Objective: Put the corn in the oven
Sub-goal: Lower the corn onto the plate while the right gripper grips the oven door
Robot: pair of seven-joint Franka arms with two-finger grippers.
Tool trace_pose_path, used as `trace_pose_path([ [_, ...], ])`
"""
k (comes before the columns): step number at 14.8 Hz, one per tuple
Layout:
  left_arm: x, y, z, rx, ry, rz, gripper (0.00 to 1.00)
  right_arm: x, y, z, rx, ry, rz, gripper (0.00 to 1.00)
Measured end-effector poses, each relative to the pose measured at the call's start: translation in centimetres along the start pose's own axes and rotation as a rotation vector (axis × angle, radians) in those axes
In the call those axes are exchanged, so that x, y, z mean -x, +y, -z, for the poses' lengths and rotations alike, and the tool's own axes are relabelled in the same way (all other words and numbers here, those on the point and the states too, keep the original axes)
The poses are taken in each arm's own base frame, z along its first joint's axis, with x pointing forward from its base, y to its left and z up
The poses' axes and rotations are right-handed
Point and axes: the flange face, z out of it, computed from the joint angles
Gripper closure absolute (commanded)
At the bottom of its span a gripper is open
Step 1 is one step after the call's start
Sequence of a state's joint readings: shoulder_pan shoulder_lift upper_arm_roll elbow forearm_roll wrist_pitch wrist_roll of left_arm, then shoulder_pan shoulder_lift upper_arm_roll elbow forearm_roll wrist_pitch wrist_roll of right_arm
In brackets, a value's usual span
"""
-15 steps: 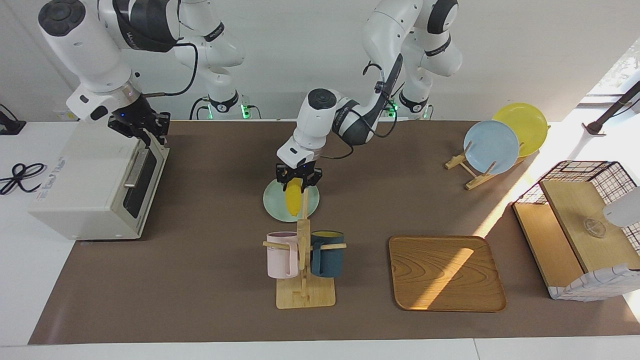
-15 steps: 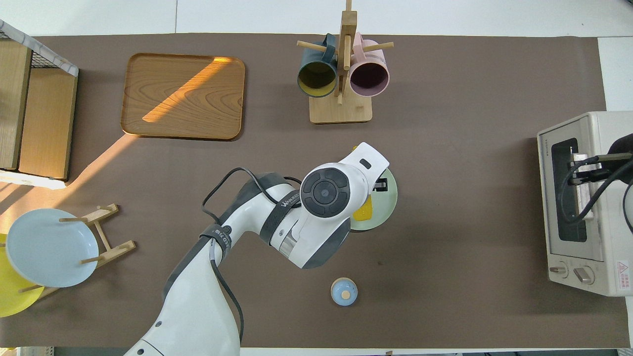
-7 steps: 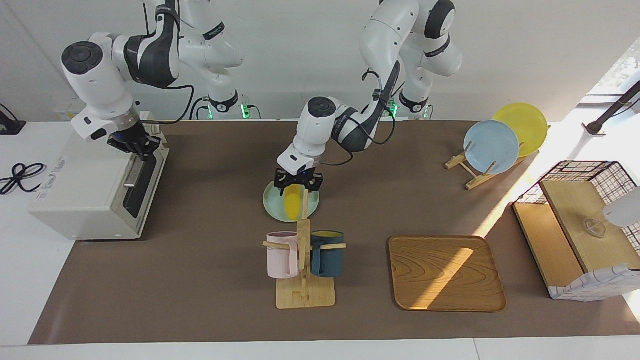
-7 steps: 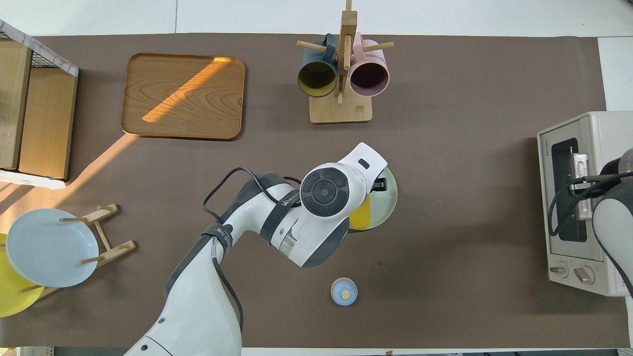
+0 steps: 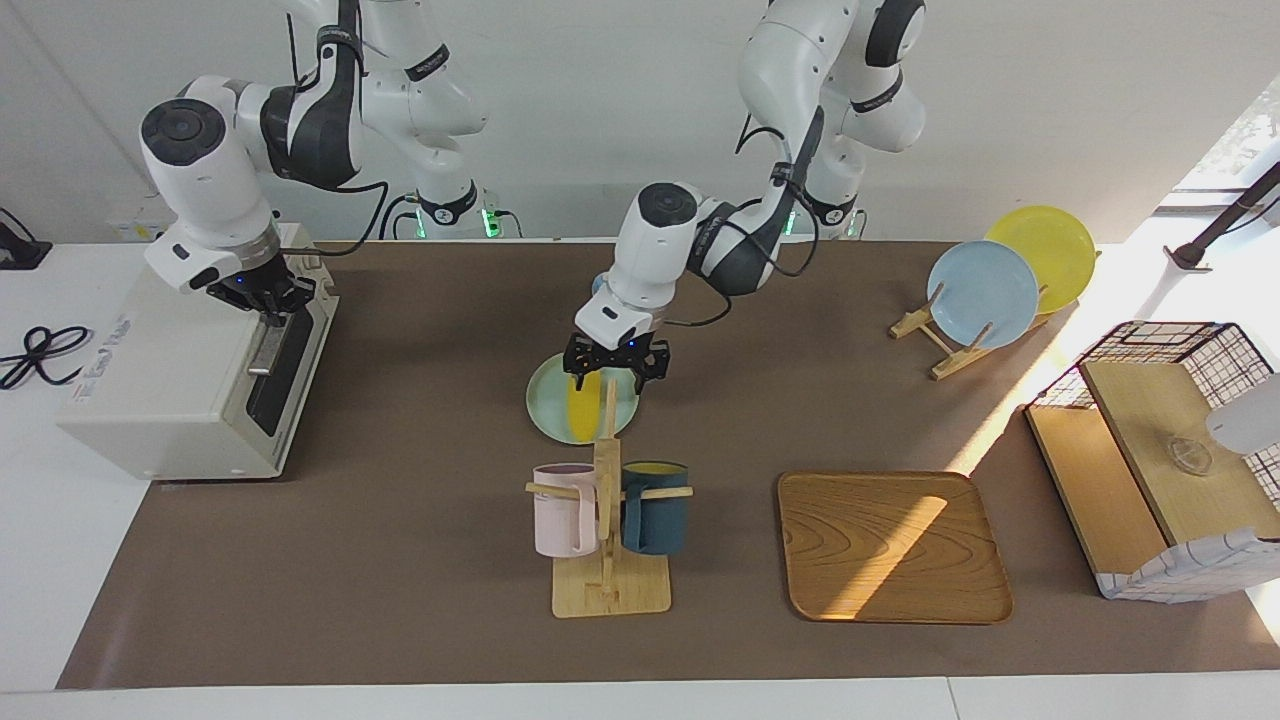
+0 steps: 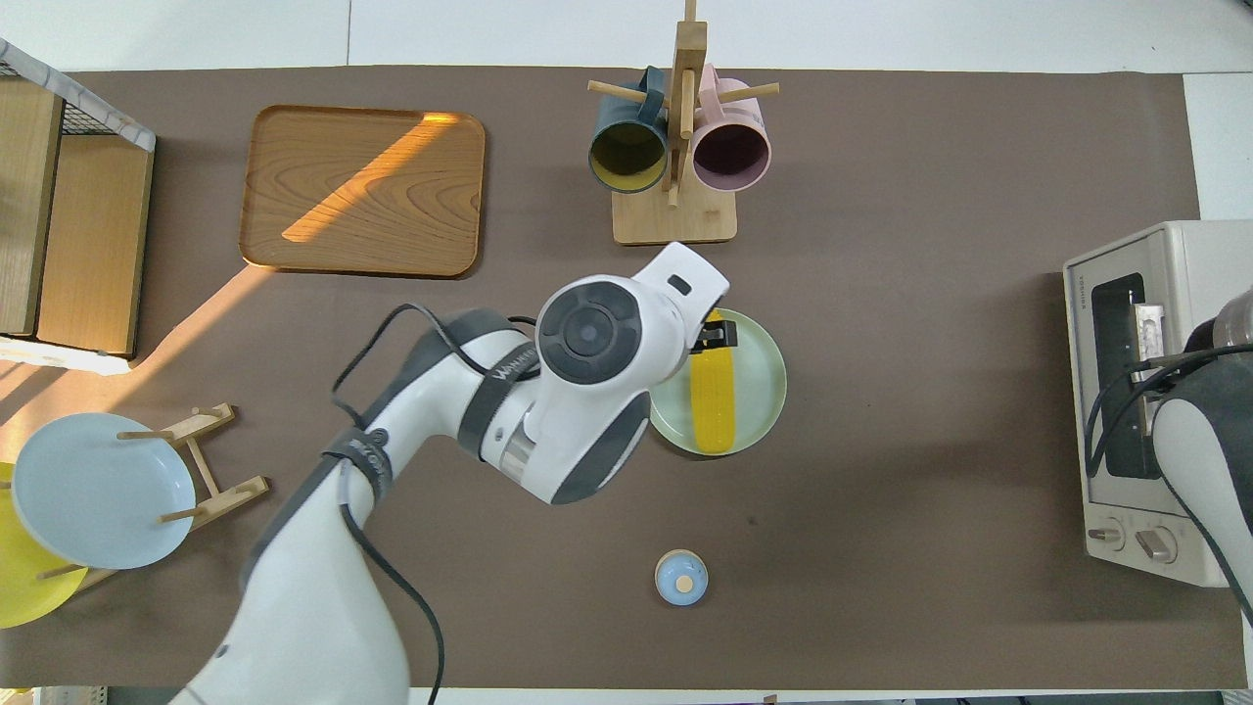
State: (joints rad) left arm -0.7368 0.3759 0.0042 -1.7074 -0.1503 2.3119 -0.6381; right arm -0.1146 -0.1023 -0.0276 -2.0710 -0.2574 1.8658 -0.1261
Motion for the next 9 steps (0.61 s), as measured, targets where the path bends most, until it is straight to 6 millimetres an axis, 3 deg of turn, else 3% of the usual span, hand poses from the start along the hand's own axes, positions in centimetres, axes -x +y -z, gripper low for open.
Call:
trace_pose_path([
  [4, -6.2, -9.7, 10.0, -0.036, 0.01, -0.002, 0.0, 0.0, 0.1, -0.2, 0.0, 0.003, 0.0, 1.0],
  [9, -11.1, -22.2, 16.9, -0.093, -0.013, -0.049, 0.0, 0.1, 0.0, -0.2, -0.059, 0.014, -0.026, 1.0],
])
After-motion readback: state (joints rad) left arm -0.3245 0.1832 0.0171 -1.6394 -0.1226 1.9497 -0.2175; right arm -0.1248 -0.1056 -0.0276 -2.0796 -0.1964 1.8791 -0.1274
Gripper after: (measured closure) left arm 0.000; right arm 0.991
